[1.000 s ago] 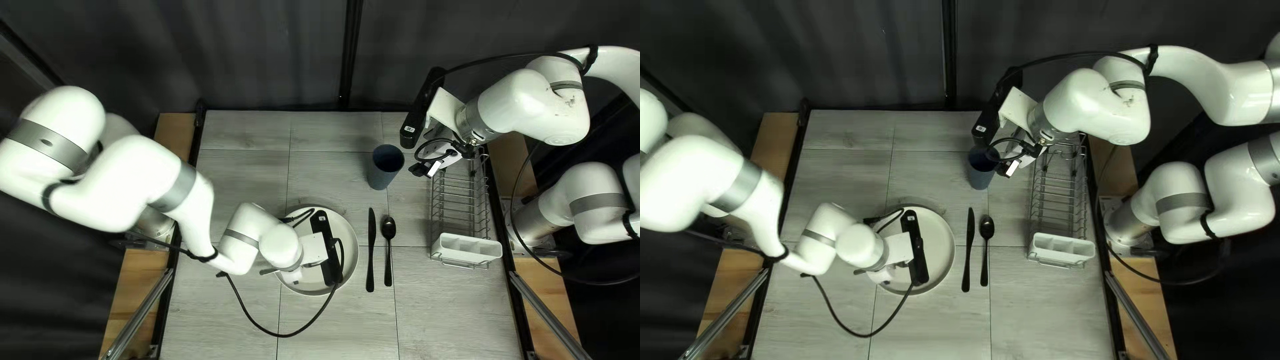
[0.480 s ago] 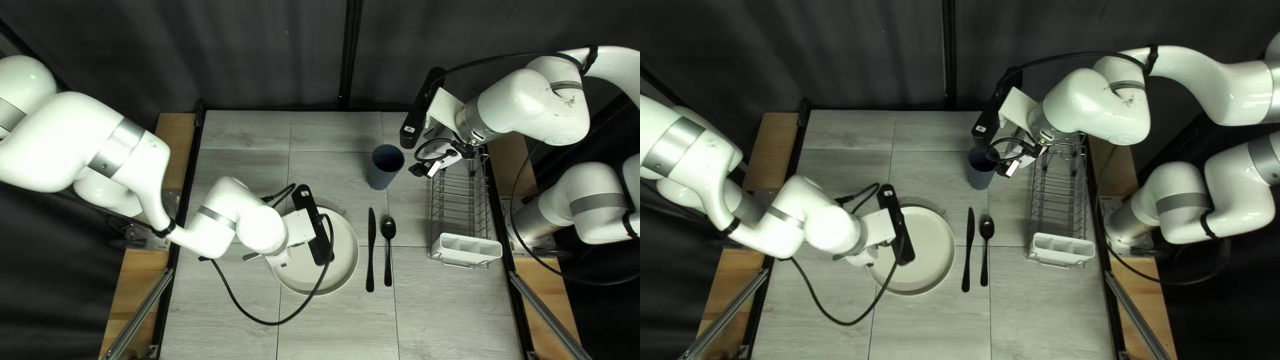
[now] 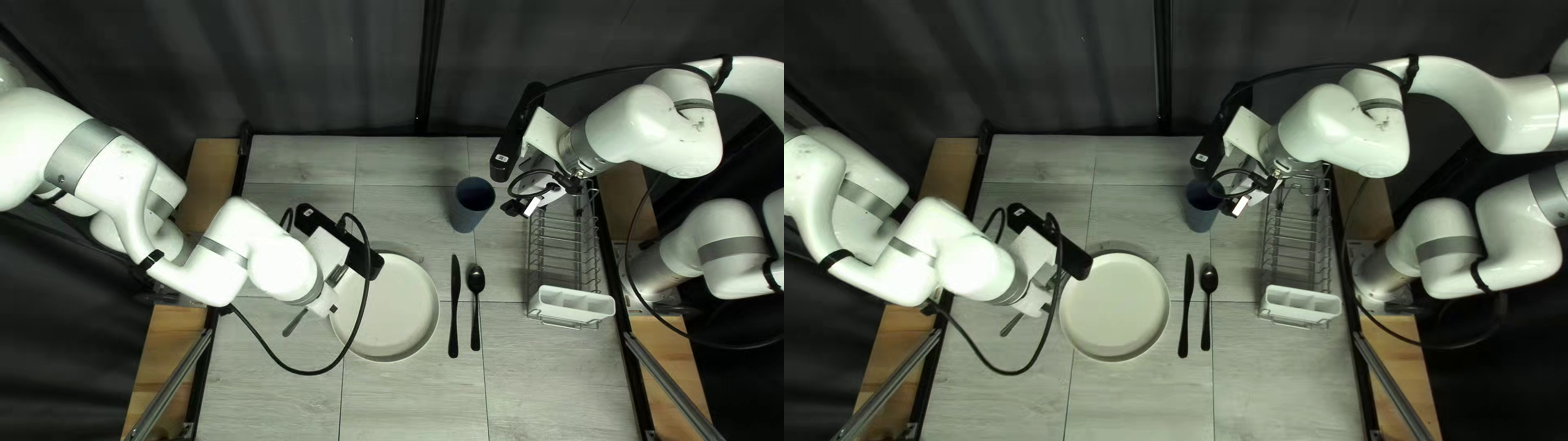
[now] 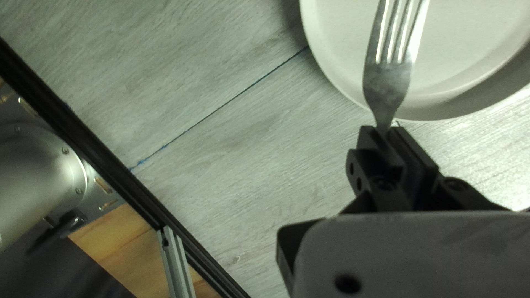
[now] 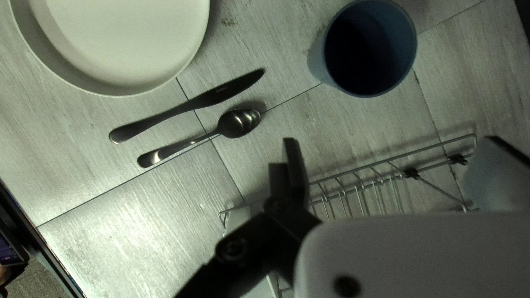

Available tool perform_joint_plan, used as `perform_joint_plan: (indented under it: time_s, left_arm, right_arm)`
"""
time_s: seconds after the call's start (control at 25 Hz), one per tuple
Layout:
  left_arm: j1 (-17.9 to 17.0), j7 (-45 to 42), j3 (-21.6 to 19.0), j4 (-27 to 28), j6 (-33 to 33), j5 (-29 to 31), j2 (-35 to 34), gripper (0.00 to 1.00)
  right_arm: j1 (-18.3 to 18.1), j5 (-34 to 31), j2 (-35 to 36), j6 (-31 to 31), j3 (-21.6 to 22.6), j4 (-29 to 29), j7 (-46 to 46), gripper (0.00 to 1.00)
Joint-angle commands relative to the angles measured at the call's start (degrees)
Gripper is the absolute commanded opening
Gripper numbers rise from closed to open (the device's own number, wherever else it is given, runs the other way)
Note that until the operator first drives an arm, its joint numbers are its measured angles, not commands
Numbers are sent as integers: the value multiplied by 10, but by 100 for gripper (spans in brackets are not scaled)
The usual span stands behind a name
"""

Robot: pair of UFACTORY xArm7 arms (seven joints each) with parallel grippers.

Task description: Pick up and place plate onto table. Place down one fork to the left of the plate. Place spoon and knife to the right of the plate. Place cup above the knife and spoon

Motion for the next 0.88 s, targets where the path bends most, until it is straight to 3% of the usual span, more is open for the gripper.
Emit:
perform_joint_plan:
  time_s: [0.04, 0.24, 0.36, 0.6, 0.88]
  left_arm:
    - [20, -113, -4, -16, 18, -31, -8, 0]
    - [20, -113, -4, -16, 18, -31, -8, 0]
    - [32, -162, -11, -57, 0, -17, -32, 0]
    - [52, -166, 0, -156, -150, 21, -22, 0]
    - [53, -149, 2, -164, -244, 41, 63, 0]
  right_arm:
    - [0, 0, 0, 0, 0, 0, 0, 100]
    - [0, 0, 0, 0, 0, 0, 0, 100]
    - [0, 0, 0, 0, 0, 0, 0, 100]
    - [0, 0, 0, 0, 0, 0, 0, 100]
    - [0, 0, 0, 0, 0, 0, 0, 100]
